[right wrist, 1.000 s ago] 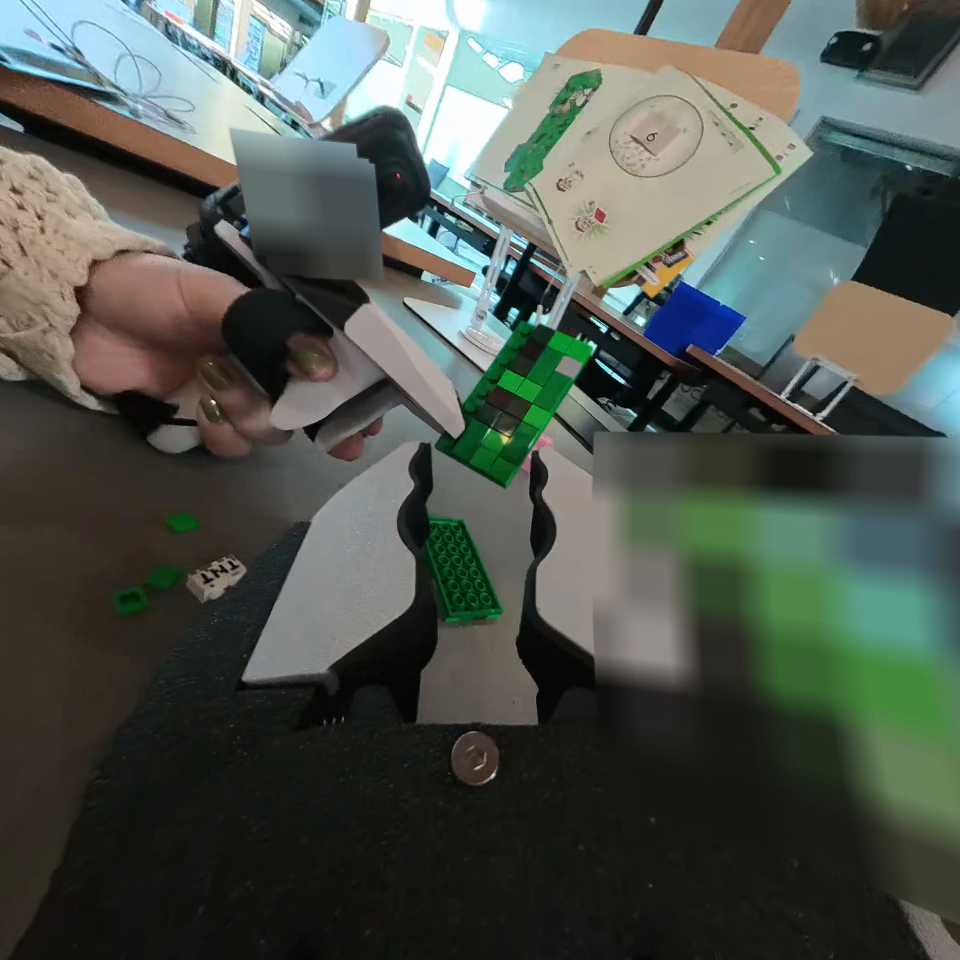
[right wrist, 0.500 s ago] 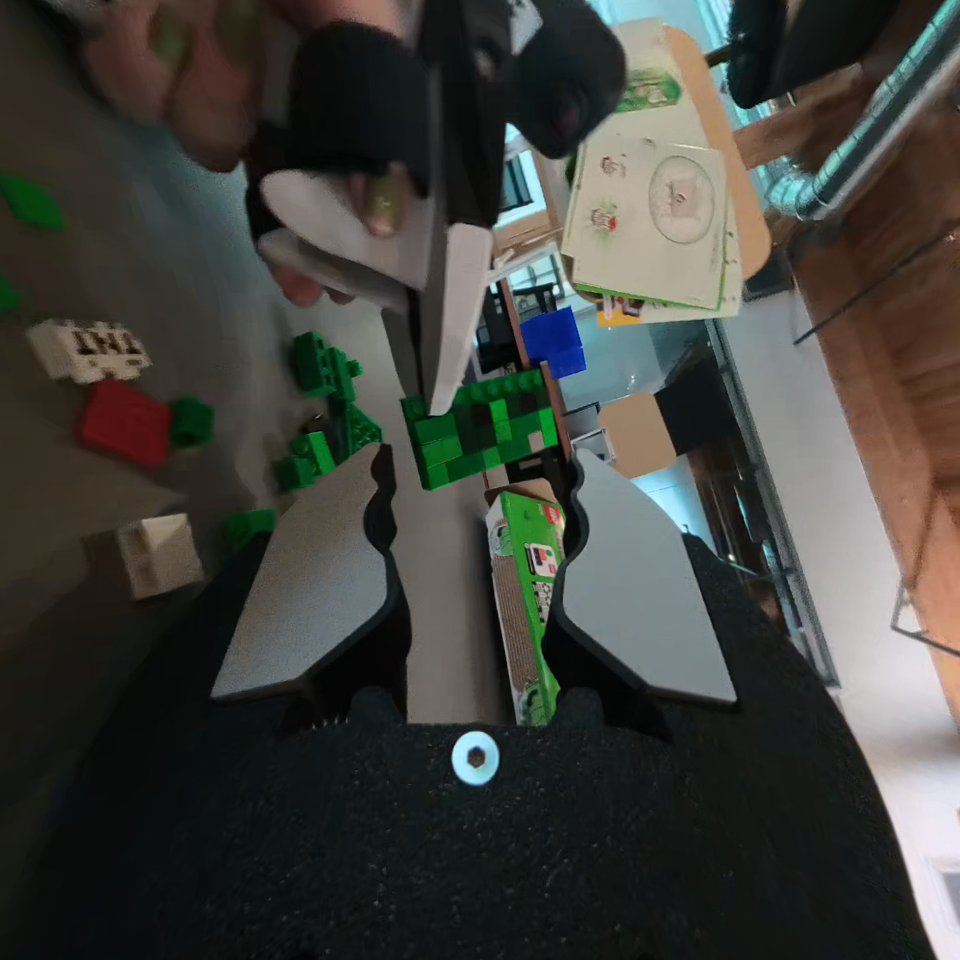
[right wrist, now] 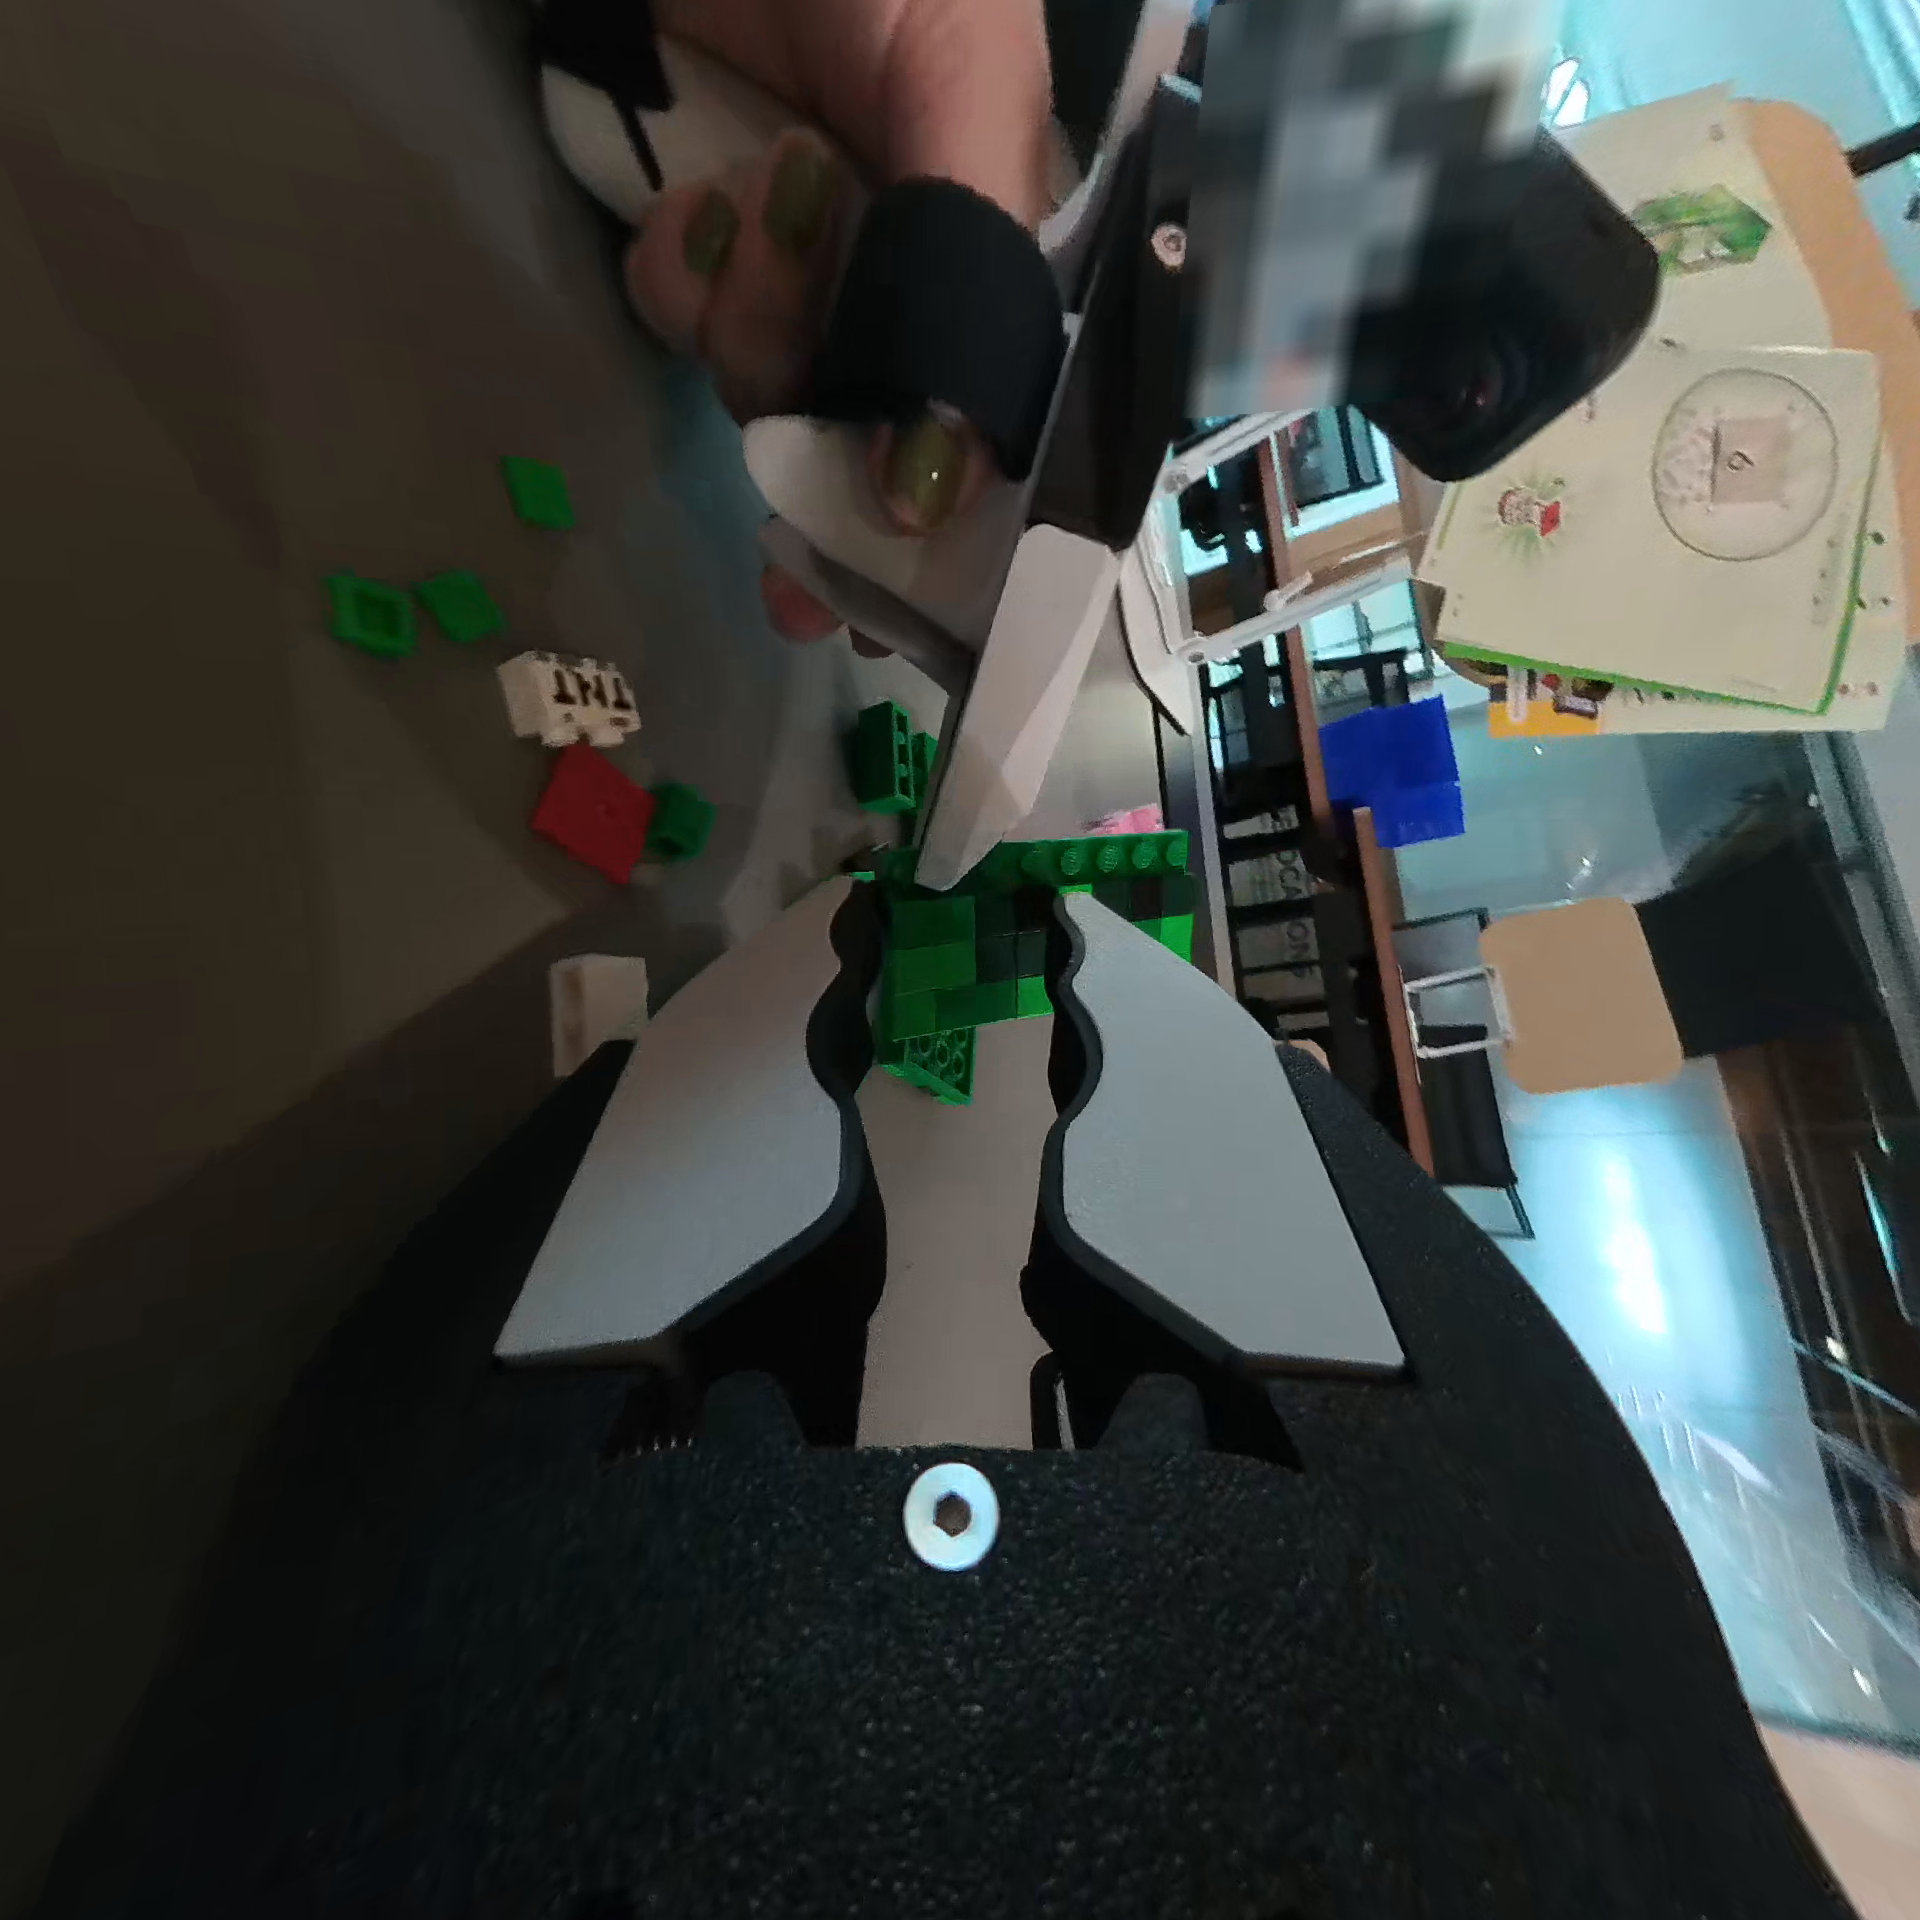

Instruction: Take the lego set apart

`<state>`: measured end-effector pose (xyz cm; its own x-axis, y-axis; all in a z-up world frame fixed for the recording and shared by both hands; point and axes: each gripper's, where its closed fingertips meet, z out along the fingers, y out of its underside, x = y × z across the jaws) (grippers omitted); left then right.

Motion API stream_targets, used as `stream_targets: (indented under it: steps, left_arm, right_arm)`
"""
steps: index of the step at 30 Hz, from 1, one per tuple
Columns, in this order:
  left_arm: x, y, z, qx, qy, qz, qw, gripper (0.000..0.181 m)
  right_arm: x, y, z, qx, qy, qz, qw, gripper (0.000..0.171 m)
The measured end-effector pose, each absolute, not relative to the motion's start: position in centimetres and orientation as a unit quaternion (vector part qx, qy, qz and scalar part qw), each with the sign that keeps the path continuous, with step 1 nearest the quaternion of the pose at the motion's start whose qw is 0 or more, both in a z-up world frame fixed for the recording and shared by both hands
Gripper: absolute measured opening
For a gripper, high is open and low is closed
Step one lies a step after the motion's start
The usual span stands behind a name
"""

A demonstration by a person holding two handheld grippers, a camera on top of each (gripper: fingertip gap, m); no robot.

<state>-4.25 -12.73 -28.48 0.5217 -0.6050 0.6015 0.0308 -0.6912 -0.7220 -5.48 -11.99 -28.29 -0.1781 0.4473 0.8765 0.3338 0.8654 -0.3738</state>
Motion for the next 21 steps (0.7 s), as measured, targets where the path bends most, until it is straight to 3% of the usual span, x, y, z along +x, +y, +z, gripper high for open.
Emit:
stream_targets:
  steps: [14,21]
  left_arm:
    - [-3.4,-13.9,-29.6,-0.814,0.258,-0.402,0.331,0.004]
    - [-3.6,-13.8,-29.8,-0.818,0.258,-0.393,0.333,0.004]
  right_arm:
    - [-4.1,-13.2,-29.3,-0.214,-0.801,0.108,0.548,0.028]
    - [-4.2,-13.3,-29.9,-0.215,-0.811,0.108,0.533,0.017]
